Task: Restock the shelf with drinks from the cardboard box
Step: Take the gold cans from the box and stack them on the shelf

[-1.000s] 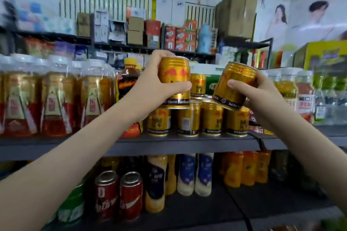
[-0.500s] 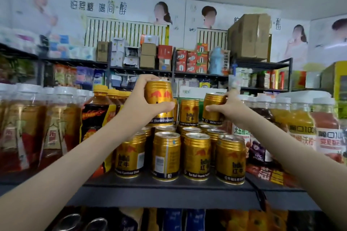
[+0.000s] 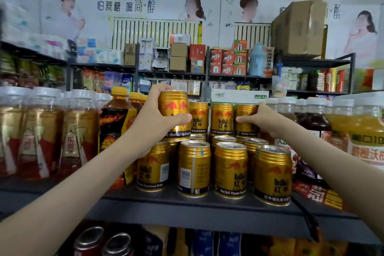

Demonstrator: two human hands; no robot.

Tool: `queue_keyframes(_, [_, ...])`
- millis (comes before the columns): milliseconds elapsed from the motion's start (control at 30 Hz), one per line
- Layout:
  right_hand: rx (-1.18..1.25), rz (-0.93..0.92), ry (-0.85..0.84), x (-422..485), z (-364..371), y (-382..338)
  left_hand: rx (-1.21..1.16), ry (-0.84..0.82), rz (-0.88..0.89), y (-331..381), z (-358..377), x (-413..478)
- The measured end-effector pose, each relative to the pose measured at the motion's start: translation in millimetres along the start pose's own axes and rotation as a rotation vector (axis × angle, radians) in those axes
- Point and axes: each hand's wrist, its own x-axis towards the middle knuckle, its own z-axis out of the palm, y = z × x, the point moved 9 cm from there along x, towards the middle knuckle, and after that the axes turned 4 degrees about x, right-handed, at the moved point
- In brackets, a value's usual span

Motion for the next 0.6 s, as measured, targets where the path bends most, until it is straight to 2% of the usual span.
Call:
queue_keyframes(133, [-0.080,0.042,-0.017,-6,0,2,-0.006,-0.007,0.004,-1,0,-1])
queue_keyframes(233, [-0.129,-0.005,0.015,-17,-4,-11,0.007,0.002,0.016,-1,0,-1])
queue_keyframes(367, [-0.323,-0.267,0.200,-60,-9,-63,0.037,0.014,0.048,0,-2,-3])
queue_keyframes(433, [-0.305,-0.441,0.228,-88,2,-98,0.065,0.009,0.095,6,-1,-5])
queue_keyframes(500, [-0.178,-0.527,0.072,-114,28,-128,0.112,0.011,0.154,14,1,-8])
queue_keyframes(600, [-0.035,-0.478,-0.304,-146,82,-155,0.161,0.012,0.261,31,1,-11])
